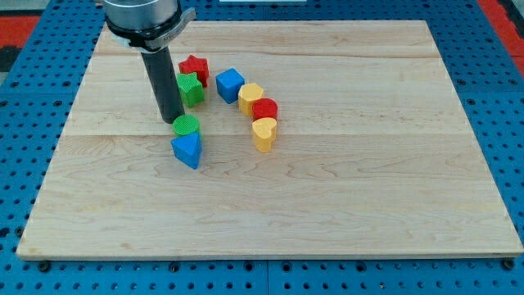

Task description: Push red star down

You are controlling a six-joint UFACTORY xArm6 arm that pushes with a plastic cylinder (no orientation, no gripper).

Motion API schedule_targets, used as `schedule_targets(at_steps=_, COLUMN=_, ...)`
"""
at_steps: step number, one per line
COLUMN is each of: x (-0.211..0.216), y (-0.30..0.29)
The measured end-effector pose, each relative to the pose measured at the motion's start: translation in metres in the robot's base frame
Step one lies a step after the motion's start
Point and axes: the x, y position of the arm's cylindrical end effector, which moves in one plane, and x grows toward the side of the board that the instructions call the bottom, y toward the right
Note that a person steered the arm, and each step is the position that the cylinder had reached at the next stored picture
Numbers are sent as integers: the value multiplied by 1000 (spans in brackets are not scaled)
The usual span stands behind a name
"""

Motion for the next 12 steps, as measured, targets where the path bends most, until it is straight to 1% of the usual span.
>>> schedule_targets(at_steps=1, x=-10, y=-54)
schedule_targets(at_steps=2, x=-44, y=-104)
schedule_targets(at_steps=3, x=-98, y=-109)
schedule_targets(at_steps=4, x=-126, y=-78)
schedule_targets(at_steps=5, x=-128, y=-44)
schedule_targets(at_steps=6, x=-120, y=-16)
schedule_targets(at_steps=7, x=-98, y=-6)
schedule_targets(at_steps=8, x=-95, y=-6)
schedule_targets(at_steps=10, x=-139, y=-9)
schedule_targets(at_steps=11, x=-138, y=0)
schedule_targets(at_steps=12, x=-121, y=9)
